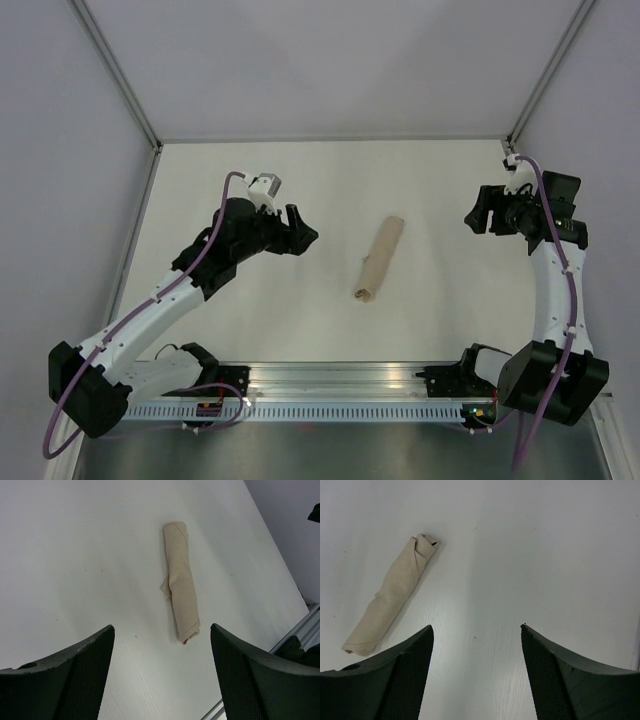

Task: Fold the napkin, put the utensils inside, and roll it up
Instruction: Roll the napkin with the utensil

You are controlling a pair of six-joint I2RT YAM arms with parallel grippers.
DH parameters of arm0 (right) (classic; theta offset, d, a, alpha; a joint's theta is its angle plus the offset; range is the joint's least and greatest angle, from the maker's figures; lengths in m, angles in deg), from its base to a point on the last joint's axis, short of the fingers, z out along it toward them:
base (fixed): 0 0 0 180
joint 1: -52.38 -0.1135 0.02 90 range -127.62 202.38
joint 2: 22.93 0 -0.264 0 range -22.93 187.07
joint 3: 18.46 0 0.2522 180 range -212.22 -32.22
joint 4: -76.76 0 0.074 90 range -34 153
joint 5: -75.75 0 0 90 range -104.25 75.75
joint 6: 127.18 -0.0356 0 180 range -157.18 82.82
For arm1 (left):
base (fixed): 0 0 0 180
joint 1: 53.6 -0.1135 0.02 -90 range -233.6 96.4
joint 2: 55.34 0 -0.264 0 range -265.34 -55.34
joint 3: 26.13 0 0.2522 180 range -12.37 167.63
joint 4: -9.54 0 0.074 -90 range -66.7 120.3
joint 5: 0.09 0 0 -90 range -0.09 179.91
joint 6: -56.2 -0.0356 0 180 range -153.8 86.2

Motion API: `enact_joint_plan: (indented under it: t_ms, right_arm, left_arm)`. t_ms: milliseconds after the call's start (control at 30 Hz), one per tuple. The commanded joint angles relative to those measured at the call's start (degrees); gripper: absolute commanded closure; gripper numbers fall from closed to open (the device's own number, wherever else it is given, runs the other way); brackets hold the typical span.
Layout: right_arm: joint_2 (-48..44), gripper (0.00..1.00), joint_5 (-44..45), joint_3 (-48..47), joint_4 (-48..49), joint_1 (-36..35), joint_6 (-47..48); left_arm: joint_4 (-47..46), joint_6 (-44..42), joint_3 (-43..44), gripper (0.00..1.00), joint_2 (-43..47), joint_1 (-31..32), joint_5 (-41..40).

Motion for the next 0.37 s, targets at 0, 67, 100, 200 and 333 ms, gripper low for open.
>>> enact_joint_plan:
  t_ms: [0,67,100,200,333]
  right_arm:
    - [-2.37,0.24,1.97,1.32,4.22,0.59,-0.26]
    - [-2.47,0.23,1.97,1.5,4.75,0.59,-0.26]
    - [-2.38,0.23,1.8,1.76,4.75,0.59,-0.18]
    - [-1.94,0.23,1.62,2.2,5.27,0.59,0.09]
    - [-2.46,0.2,1.79,2.73,6.5,0.59,0.18]
  left_arm:
    - [0.72,-3.44,-0.51,0.18,0.42,-0.2,2.85]
    - [0.45,-3.61,-0.6,0.18,0.24,-0.29,3.29]
    - [0.36,-3.61,-0.6,0.18,0.07,-0.2,3.38]
    - [0.1,-3.79,-0.77,0.18,-0.11,-0.2,3.82]
    - [0.01,-3.96,-0.95,0.18,0.15,-0.2,4.35]
